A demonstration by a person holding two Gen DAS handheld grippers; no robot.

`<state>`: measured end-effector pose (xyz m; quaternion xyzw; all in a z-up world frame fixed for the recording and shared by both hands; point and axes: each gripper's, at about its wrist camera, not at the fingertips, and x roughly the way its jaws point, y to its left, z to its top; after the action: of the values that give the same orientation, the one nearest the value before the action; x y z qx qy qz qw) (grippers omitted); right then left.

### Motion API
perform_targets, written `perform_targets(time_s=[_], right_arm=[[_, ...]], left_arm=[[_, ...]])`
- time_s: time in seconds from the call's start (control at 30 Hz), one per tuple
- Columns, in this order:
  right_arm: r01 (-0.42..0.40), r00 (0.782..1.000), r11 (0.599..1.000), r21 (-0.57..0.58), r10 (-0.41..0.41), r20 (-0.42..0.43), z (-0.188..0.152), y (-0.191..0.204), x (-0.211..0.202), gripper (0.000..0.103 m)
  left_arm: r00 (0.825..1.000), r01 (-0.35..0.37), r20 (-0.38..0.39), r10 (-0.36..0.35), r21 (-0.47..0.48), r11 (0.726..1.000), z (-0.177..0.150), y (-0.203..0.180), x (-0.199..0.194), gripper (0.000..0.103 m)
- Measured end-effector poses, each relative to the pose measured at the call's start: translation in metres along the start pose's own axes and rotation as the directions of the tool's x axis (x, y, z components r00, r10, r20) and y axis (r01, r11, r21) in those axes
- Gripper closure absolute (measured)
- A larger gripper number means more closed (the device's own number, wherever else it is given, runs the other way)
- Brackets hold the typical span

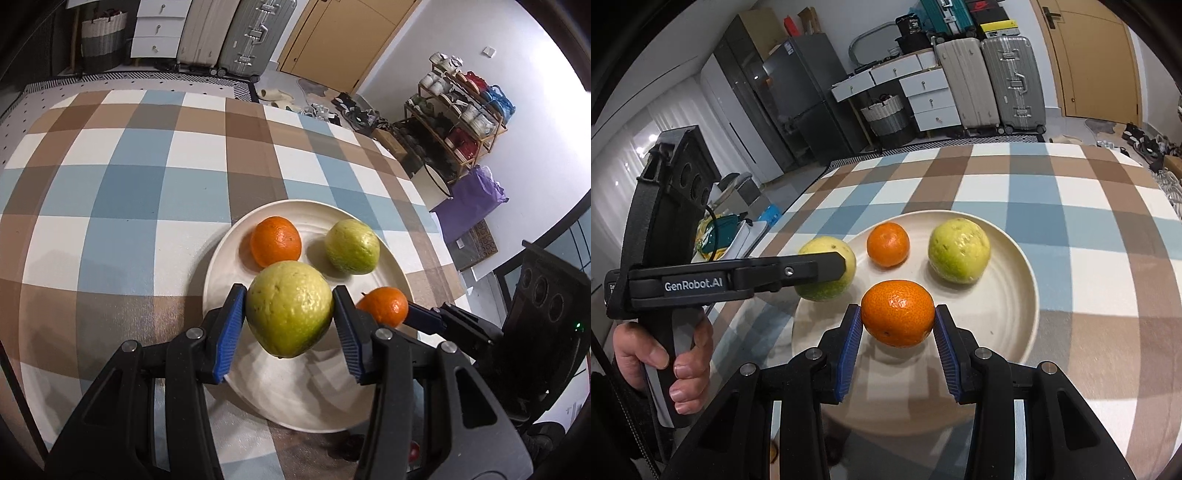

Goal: Organize fruits
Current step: 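Lower the yellow-green fruit onto the plate with left gripper while right gripper releases the small orange there, then withdraw both grippers from the plate toward the loose tomatoes and plums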

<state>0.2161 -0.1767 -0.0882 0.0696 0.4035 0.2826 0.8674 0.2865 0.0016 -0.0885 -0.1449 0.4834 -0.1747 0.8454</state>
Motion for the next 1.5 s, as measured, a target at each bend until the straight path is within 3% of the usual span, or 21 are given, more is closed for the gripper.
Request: perform_targets(time_s=[0.67,0.73,1.13,1.5], right_arm=[[0.036,0.999,0.999,-0.036,-0.037,-0.019,0.019,0.011,0.034,0.06],[0.044,0.999,0.998,-0.038,-0.044,0.004,0.019,0.011,0.028,0.055],[0.061,0.994,0.998,0.016,-0.063,0.091,0.007,0.011,-0.026,0.053],[0.069,0.988,0.997,0.035,-0.073,0.135,-0.026,0.029,-0.079,0.053]], left_arm=[[0.999,-0.029,-0.022,0.027,-0.072,0.997,0.018,0.014,0.023,0.057],[1.0,-0.027,-0.017,0.025,-0.077,0.997,0.02,0.013,0.02,0.048],[0.998,-0.051,0.029,0.053,-0.065,0.997,0.0,-0.002,-0.028,0.048],[0.995,-0.079,0.059,0.082,-0.051,0.996,-0.048,-0.018,-0.085,0.048]])
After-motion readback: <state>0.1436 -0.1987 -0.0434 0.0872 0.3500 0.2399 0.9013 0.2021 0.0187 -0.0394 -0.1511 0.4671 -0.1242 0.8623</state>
